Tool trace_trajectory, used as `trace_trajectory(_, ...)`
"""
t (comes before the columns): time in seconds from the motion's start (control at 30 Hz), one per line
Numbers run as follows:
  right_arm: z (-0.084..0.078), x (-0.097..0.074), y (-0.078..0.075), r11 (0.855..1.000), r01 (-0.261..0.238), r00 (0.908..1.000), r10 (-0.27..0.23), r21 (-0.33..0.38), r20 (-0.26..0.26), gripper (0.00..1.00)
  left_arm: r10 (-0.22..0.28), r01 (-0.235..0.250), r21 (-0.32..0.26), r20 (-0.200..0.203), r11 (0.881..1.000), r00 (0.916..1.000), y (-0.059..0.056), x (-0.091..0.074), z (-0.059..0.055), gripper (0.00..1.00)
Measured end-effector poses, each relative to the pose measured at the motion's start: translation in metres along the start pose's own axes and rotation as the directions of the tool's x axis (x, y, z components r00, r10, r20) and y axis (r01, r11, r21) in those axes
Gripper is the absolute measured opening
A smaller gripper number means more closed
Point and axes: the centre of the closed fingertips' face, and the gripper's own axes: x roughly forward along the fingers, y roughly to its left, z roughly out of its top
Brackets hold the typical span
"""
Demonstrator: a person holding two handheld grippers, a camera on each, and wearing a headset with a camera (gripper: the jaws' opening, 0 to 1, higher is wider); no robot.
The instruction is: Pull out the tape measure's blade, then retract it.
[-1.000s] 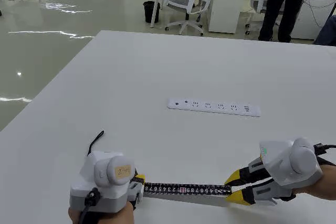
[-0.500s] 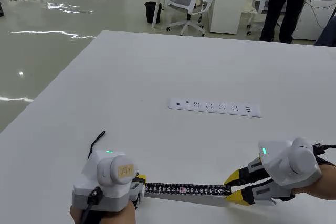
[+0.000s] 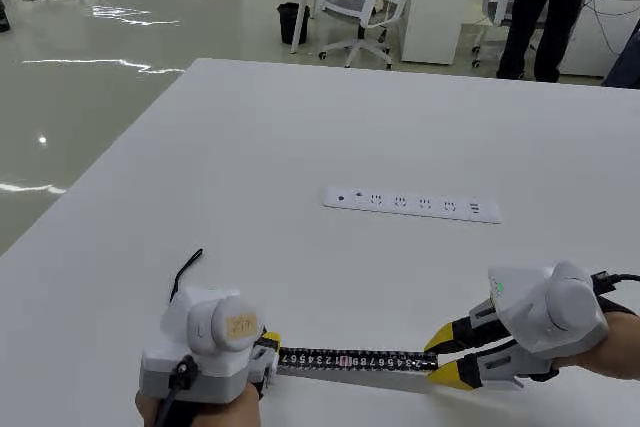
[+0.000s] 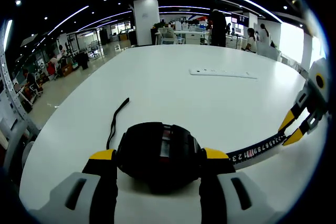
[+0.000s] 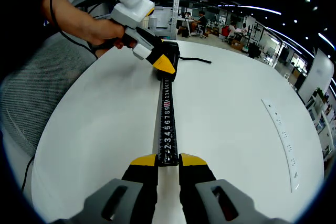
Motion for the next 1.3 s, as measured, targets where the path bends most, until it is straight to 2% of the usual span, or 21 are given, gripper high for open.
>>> trace_trajectory(1.3, 0.009, 0.013, -0.001, 1.000, -0.006, 1.0000, 0.006, -0.001, -0.004, 0.15, -0.001, 0.001, 0.001, 0.001, 1.000, 1.0000, 0.001, 0.001, 0.000, 0.59)
